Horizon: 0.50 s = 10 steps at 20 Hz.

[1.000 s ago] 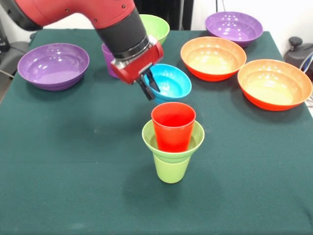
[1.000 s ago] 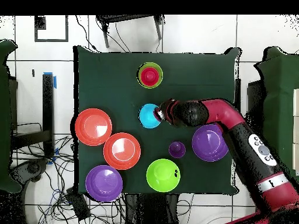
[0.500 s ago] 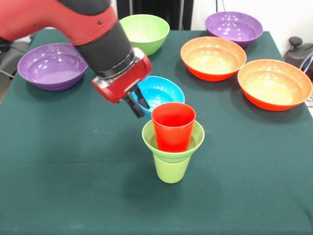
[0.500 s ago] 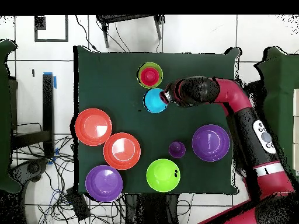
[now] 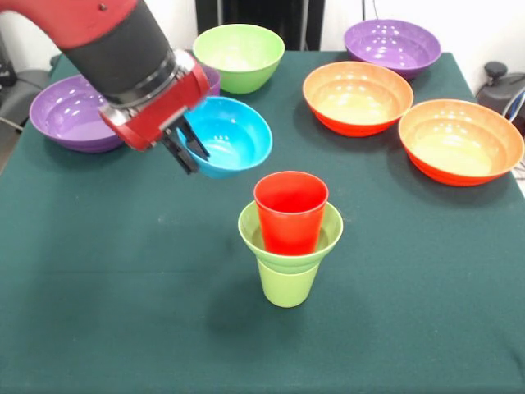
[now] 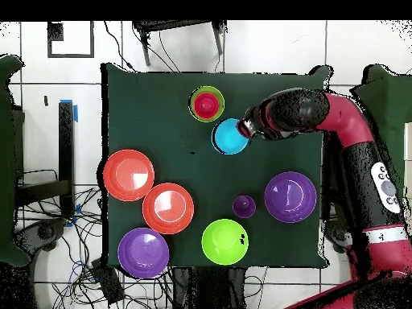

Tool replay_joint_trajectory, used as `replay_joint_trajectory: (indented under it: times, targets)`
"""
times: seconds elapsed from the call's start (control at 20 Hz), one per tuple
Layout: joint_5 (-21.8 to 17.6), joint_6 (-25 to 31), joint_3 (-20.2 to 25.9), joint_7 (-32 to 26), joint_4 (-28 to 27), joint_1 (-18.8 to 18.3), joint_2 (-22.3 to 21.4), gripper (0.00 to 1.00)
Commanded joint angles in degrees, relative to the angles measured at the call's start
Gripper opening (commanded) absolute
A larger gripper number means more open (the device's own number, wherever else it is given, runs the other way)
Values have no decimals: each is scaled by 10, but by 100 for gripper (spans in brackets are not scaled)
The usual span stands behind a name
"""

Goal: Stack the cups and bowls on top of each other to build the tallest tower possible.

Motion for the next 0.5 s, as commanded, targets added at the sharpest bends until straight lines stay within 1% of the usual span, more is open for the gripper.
replay_joint_trajectory:
  times: [0.05, 0.3, 0.4, 0.5]
  targets:
    - [14, 73, -21, -114, -18, 25, -55, 0]
    - [44, 108, -13, -93, -6, 30, -94, 0]
    - [66, 129, -6, -86, -11, 36, -106, 0]
    - [87, 142, 3, -78, -28, 49, -114, 0]
